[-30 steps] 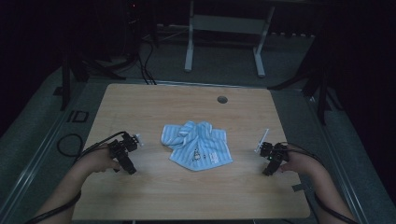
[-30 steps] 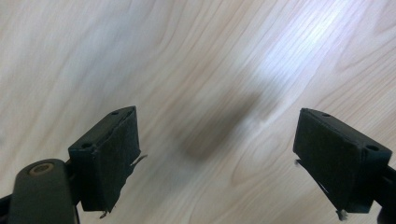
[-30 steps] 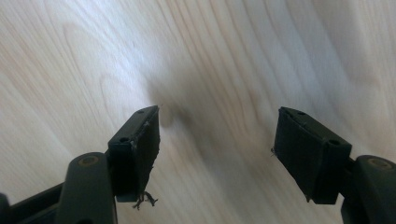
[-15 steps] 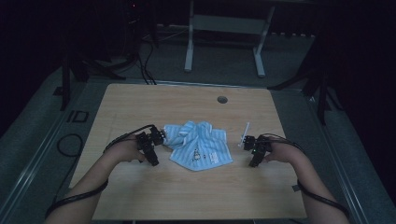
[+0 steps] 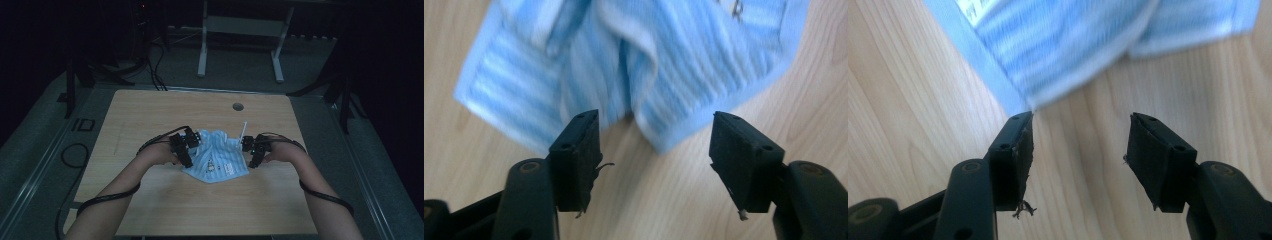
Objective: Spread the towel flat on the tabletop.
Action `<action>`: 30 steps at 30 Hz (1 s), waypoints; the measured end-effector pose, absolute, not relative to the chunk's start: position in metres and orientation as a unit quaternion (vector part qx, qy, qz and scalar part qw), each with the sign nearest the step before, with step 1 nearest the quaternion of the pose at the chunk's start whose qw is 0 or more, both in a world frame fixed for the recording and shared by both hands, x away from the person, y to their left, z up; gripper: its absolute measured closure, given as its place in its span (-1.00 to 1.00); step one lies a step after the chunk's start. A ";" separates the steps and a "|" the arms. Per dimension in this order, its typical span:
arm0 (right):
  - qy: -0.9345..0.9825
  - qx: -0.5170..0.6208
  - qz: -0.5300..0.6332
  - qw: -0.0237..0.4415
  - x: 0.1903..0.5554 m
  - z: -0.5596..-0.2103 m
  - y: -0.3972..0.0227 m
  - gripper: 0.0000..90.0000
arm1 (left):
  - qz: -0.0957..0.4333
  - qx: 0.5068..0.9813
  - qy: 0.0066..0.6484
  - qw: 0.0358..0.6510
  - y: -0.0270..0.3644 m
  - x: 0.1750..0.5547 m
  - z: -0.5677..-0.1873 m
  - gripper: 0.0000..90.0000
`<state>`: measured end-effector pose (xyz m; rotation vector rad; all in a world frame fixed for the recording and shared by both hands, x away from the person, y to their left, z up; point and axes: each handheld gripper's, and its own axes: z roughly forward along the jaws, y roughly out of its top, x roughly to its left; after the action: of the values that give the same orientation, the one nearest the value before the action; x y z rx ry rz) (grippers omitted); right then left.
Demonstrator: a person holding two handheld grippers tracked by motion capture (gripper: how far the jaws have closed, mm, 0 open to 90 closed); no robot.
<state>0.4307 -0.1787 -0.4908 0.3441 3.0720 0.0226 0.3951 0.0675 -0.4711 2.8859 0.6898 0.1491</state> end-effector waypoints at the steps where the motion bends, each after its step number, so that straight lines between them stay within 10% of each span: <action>1: 0.994 0.109 0.011 0.023 0.432 -0.491 -0.176 -0.03 | 0.049 0.968 0.230 0.085 0.064 0.397 -0.472 -0.12; 13: 0.993 0.104 0.042 0.030 0.449 -0.499 -0.153 0.14 | 0.046 0.972 0.224 0.061 0.031 0.420 -0.489 0.19; 20: 0.995 0.093 0.026 0.026 0.447 -0.501 -0.149 0.86 | 0.057 0.963 0.253 0.079 0.034 0.426 -0.491 0.92; 30: 0.991 0.117 0.053 0.046 0.448 -0.464 -0.169 0.89 | 0.079 0.948 0.291 0.102 0.067 0.426 -0.460 0.95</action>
<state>0.4485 -0.1688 -0.4643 0.3572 3.0236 0.1609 0.4263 0.0672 -0.4603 2.7980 0.8596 0.2324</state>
